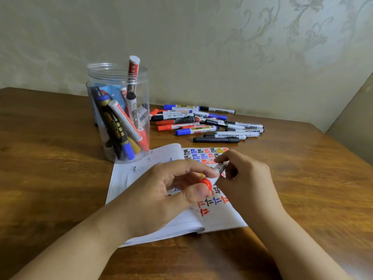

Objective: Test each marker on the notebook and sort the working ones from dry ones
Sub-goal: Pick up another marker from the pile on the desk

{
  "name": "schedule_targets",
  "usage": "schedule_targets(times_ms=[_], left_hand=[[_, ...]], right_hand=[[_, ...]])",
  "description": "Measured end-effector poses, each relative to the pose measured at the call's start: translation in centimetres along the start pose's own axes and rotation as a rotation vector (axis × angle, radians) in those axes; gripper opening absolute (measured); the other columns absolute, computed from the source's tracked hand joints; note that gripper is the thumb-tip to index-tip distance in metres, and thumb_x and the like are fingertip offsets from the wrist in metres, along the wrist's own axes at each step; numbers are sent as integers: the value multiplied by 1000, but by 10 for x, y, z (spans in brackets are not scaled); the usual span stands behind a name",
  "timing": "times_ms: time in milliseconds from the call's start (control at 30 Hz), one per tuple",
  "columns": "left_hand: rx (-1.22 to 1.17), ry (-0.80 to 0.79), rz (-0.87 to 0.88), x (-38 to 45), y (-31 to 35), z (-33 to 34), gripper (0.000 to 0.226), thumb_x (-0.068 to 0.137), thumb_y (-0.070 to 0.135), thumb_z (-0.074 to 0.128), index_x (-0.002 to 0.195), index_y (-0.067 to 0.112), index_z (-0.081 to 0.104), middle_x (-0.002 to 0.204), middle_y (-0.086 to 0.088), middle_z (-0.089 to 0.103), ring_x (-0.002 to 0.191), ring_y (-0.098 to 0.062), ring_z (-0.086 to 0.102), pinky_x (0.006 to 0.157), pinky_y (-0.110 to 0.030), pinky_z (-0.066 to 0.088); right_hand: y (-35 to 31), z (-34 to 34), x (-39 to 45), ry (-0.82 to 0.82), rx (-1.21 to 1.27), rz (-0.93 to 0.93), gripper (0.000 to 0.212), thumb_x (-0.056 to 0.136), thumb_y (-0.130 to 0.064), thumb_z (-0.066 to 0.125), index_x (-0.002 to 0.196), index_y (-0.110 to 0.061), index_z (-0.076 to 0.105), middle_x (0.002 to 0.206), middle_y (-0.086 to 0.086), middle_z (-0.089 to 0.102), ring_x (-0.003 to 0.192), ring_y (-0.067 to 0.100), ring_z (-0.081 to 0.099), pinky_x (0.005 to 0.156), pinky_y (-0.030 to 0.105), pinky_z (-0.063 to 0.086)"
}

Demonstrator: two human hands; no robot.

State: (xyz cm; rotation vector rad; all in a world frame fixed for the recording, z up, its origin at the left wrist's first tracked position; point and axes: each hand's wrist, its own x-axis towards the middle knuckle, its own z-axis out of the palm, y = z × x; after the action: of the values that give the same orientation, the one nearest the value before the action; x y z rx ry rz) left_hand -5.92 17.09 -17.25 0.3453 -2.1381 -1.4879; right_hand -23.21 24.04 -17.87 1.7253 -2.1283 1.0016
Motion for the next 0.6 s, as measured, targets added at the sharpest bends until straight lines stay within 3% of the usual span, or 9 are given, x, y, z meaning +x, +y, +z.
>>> schedule_targets(times_ms=[33, 167, 333, 433, 600], left_hand=[[-52, -13, -2, 0, 0, 0, 24, 77, 47, 60, 101, 43, 63, 90, 8, 69, 90, -6, 63, 80, -18, 49], [-186, -32, 33, -1, -1, -2, 34, 80, 48, 56, 108, 31, 63, 92, -1, 70, 85, -12, 65, 77, -16, 48], [-153, -15, 28, -1, -3, -2, 27, 80, 44, 55, 102, 32, 66, 87, 1, 71, 83, -8, 65, 75, -15, 48], [-151, 10, 21, -1, -3, -2, 24, 79, 39, 55, 100, 34, 67, 85, 3, 72, 81, -6, 65, 75, -14, 48], [-210, 12, 62, -1, -3, -3, 39, 79, 52, 57, 108, 27, 65, 89, -4, 70, 85, -12, 64, 77, -18, 48]], right_hand=[[1, -1, 1, 17, 8, -34, 18, 63, -12, 64, 81, -14, 67, 50, -17, 35, 47, 13, 37, 48, 14, 31], [3, -1, 0, 30, -12, -137, 15, 62, -21, 65, 76, -16, 69, 56, -17, 40, 52, 8, 41, 51, 15, 33], [7, 2, -3, 16, -2, -180, 16, 63, -21, 65, 77, -14, 68, 59, -11, 56, 63, 10, 47, 56, 19, 40], [8, 2, -3, 41, 4, -191, 15, 64, -20, 66, 77, -12, 68, 60, -11, 56, 74, 9, 49, 61, 16, 42], [3, 5, -2, 13, 82, -179, 20, 68, -27, 63, 83, -15, 70, 62, -17, 47, 61, 8, 47, 52, 14, 39]])
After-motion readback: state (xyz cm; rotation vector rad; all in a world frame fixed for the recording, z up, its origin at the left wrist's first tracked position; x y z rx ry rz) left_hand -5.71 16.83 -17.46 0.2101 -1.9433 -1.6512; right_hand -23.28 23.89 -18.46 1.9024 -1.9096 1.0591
